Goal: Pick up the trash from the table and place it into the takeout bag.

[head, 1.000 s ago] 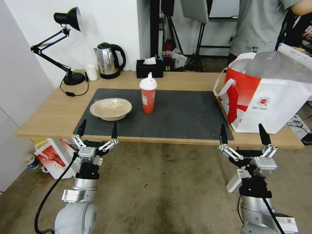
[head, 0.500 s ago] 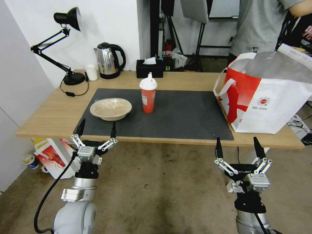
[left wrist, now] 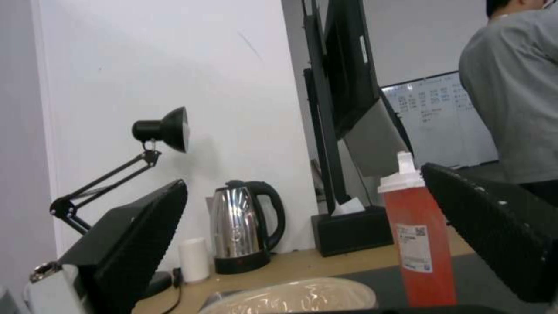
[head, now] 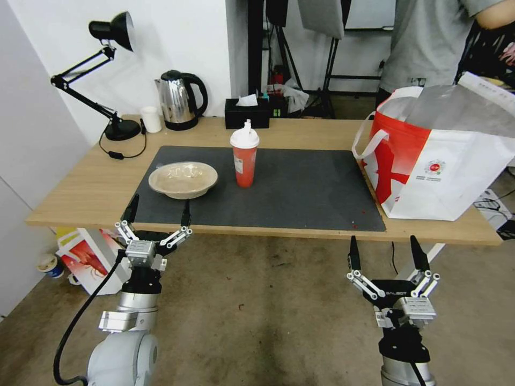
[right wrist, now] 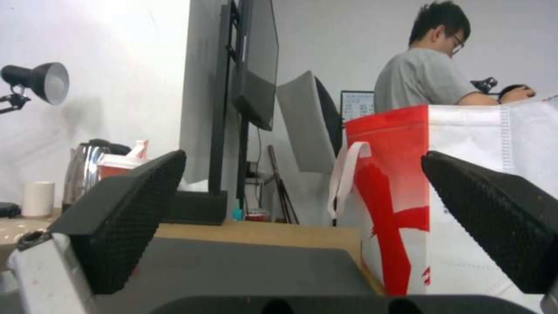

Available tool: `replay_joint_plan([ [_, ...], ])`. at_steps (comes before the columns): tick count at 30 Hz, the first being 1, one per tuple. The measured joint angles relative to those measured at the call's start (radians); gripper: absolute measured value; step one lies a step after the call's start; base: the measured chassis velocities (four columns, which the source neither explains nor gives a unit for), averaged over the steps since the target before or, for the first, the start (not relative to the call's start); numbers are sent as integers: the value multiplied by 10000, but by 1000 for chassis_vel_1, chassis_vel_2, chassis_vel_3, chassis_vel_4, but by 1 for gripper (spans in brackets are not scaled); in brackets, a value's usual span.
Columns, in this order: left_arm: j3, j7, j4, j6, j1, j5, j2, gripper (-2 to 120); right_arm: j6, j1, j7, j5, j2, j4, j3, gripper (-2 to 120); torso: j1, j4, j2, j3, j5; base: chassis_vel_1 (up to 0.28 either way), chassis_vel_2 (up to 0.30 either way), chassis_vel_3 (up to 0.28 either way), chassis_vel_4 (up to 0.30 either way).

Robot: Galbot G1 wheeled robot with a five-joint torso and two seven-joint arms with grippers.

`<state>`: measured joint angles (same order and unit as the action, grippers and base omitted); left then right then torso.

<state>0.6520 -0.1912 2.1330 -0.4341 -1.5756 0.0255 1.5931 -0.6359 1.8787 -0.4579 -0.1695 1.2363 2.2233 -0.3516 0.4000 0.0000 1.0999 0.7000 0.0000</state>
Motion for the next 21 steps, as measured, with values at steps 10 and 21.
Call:
replay_joint_plan([
  [10, -67, 0, 22, 0, -49, 6, 3, 100, 313, -380, 222, 5, -25, -64, 321, 100, 0, 0, 0, 0, 0, 0, 0, 0, 0],
  [21, -62, 1, 158, -4, -178, -3, 1, 100, 2191, -1806, 1111, 1169, -978, 285, 649, 100, 0, -1, 0, 1, 1, 0, 0, 0, 0],
])
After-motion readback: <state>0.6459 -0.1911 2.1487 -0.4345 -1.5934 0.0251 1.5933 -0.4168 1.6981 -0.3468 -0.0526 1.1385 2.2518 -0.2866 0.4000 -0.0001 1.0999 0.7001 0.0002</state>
